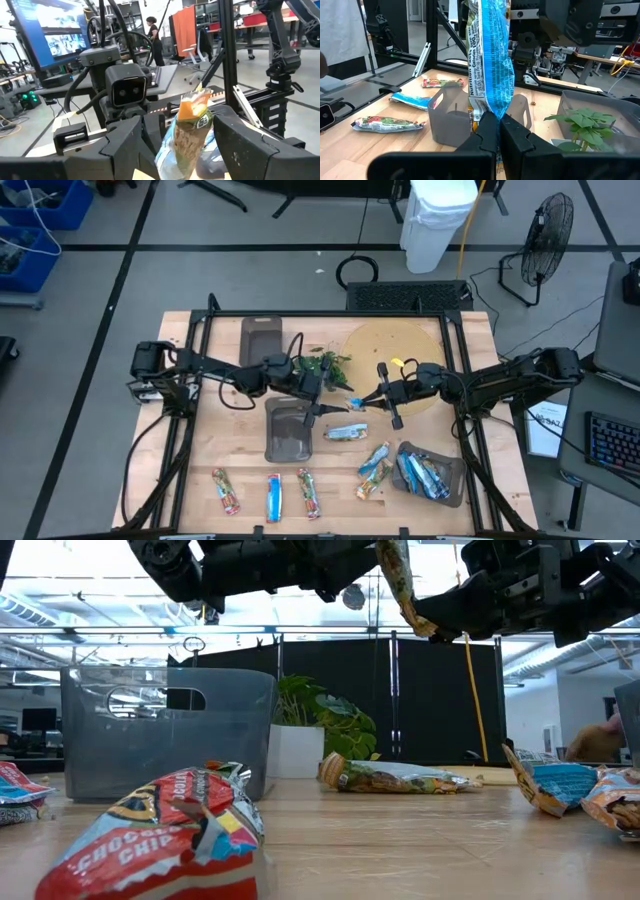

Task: Pick and place Granola Bars by type
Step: Put the orange granola bar into the top black bin

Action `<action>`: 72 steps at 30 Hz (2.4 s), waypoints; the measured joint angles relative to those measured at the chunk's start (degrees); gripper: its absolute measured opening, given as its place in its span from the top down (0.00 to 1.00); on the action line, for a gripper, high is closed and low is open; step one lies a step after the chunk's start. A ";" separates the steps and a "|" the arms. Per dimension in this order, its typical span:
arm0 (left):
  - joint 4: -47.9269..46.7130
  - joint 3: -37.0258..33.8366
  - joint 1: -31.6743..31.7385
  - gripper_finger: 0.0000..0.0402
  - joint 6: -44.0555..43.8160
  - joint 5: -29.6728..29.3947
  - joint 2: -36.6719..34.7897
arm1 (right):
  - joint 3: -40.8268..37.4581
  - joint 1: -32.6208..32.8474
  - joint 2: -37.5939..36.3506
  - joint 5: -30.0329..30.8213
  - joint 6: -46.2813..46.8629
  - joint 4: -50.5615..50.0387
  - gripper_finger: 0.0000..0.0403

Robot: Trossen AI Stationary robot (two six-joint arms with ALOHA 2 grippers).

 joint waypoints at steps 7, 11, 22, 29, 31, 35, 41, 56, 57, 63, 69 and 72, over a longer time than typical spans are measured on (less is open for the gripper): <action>0.18 0.00 -0.03 0.38 -0.45 -2.93 0.58 | 0.00 0.00 0.00 0.02 -0.04 0.06 1.00; 0.07 0.00 0.02 0.38 0.00 -0.14 0.79 | 0.02 0.00 0.00 0.09 0.00 0.46 1.00; 2.91 0.00 -0.02 0.38 -0.06 1.53 0.79 | 0.02 0.00 0.00 0.15 0.04 0.42 1.00; 3.43 0.13 -0.02 0.38 -2.66 1.64 0.79 | 0.02 0.00 0.00 0.22 0.04 0.43 1.00; 3.45 0.13 -0.02 0.38 -2.84 1.64 0.79 | 0.02 0.00 0.00 0.24 0.04 0.43 1.00; 3.43 0.15 -0.02 0.38 -2.78 1.64 0.79 | 0.02 0.00 0.00 0.24 0.07 0.42 1.00; 2.59 0.15 -0.12 0.48 -0.73 1.64 0.79 | 0.02 0.00 0.00 0.24 0.07 0.43 1.00; 2.95 0.15 0.15 0.95 4.54 1.47 0.79 | 0.07 0.00 0.00 0.26 0.11 0.46 1.00; 2.95 0.15 0.15 0.96 4.94 1.48 0.79 | 0.07 0.00 0.00 0.26 0.11 0.44 1.00; 2.93 0.15 0.20 0.98 5.31 3.22 0.79 | 0.07 0.00 0.00 0.24 1.77 -0.05 0.90; 2.99 0.15 0.20 0.98 4.92 3.41 0.76 | 0.07 0.00 0.00 0.58 3.12 -0.68 0.62; 3.01 0.15 0.21 0.98 4.96 3.32 0.69 | 0.07 0.00 0.00 4.66 2.42 -1.11 0.48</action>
